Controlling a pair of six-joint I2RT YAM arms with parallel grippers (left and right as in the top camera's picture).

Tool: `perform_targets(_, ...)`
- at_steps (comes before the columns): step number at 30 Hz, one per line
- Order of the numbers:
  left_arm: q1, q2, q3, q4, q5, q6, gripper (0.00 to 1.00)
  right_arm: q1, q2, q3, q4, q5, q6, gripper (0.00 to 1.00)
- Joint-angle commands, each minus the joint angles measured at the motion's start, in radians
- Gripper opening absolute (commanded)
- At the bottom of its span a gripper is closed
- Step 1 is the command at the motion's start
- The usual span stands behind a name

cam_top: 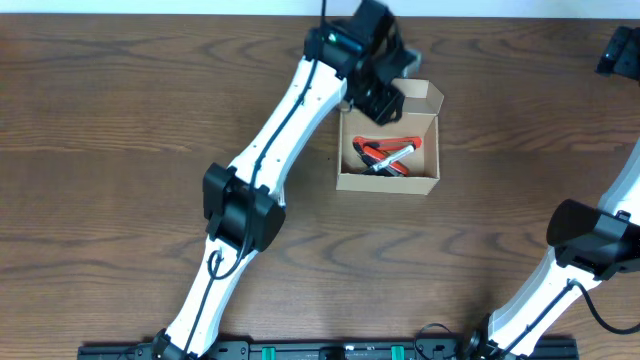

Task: Pack container
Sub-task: 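Release the marker and lift the left gripper out of the box, then move the left gripper over the blue-capped marker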

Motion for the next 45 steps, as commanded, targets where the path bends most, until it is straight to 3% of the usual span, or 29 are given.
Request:
perform_targets(1, 0.006, -0.010, 0.158, -0.054, -0.141, -0.061, 0.58, -0.002, -0.027, -0.001, -0.002, 0.003, 0.016, 0.99)
perform_targets(2, 0.009, -0.014, 0.202, -0.079, -0.199, -0.086, 0.64, -0.002, -0.027, -0.001, -0.002, 0.003, 0.016, 0.99)
perform_targets(4, 0.017, -0.024, 0.278, -0.130, -0.331, -0.139, 0.91, -0.002, -0.027, -0.001, -0.002, 0.003, 0.016, 0.99)
perform_targets(5, 0.024, -0.030, 0.319, -0.160, -0.413, -0.177, 0.98, -0.002, -0.027, -0.001, -0.002, 0.003, 0.016, 0.99)
perform_targets(10, 0.051, -0.063, 0.441, -0.279, -0.643, -0.285, 0.95, -0.002, -0.027, -0.001, -0.002, 0.003, 0.016, 0.99)
perform_targets(16, 0.064, -0.102, 0.466, -0.454, -0.858, -0.498, 0.95, -0.002, -0.027, -0.001, -0.002, 0.003, 0.016, 0.99)
perform_targets(31, 0.083, -0.121, 0.439, -0.452, -0.818, -0.478, 0.95, -0.002, -0.027, -0.001, -0.002, 0.003, 0.016, 0.99)
perform_targets(38, 0.161, -0.122, 0.200, -0.452, -0.676, -0.531, 0.95, -0.002, -0.027, -0.001, -0.002, 0.003, 0.016, 0.99)
perform_targets(45, 0.222, -0.125, -0.009, -0.452, -0.659, -0.587, 0.95, -0.002, -0.027, -0.001, -0.002, 0.003, 0.016, 0.99)
